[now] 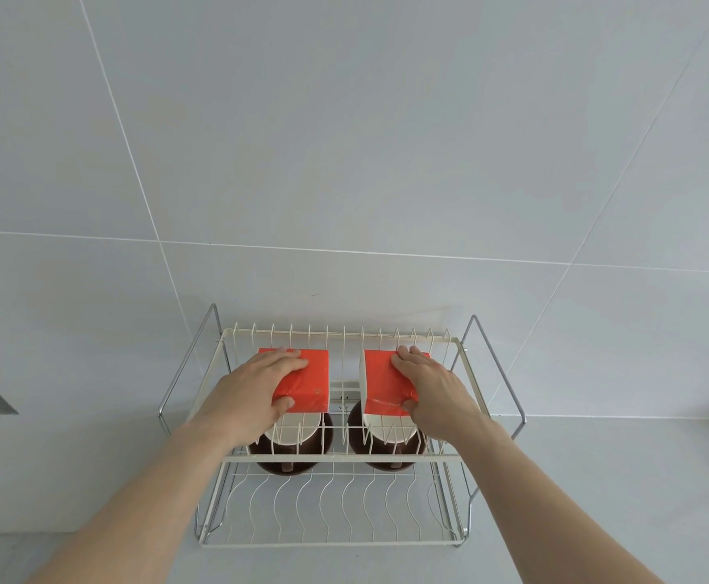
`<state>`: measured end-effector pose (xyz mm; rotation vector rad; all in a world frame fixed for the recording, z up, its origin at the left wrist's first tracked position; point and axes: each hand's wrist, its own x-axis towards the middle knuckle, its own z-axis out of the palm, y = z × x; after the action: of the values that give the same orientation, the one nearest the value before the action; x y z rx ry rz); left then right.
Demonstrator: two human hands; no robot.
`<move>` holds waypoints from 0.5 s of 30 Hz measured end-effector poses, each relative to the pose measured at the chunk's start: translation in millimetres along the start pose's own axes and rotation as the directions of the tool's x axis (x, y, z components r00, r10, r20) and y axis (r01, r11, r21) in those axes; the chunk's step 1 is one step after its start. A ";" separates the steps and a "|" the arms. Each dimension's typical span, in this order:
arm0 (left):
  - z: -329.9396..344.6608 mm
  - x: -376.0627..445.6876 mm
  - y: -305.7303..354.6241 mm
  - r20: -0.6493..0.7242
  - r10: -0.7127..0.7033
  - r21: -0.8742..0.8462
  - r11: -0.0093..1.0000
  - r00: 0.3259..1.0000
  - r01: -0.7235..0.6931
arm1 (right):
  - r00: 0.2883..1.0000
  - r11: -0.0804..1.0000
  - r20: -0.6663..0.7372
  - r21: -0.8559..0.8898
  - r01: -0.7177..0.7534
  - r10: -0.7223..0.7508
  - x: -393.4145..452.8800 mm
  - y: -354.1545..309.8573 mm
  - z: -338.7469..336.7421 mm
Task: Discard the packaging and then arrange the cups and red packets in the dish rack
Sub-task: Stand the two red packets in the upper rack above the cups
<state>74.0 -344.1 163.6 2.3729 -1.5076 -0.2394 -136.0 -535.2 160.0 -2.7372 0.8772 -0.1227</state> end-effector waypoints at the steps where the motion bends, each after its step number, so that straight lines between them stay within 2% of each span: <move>1: 0.0 -0.1 -0.3 0.000 0.001 -0.001 1.000 1.000 -0.001 | 1.000 1.000 0.000 0.003 0.002 -0.002 -0.4 0.3 0.4; 11: -12.1 2.8 1.7 0.083 0.018 0.037 0.999 0.996 -0.021 | 0.998 1.000 0.055 0.001 0.000 0.000 -3.6 0.0 -13.2; 15: -22.8 1.9 8.6 0.090 -0.003 0.016 1.000 0.996 0.002 | 1.000 0.999 -0.005 0.045 0.006 -0.006 -12.4 -5.9 -24.2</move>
<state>74.5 -345.2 188.0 2.4059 -1.5518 -0.3403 -146.7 -528.8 184.9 -2.6996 0.8571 -0.1483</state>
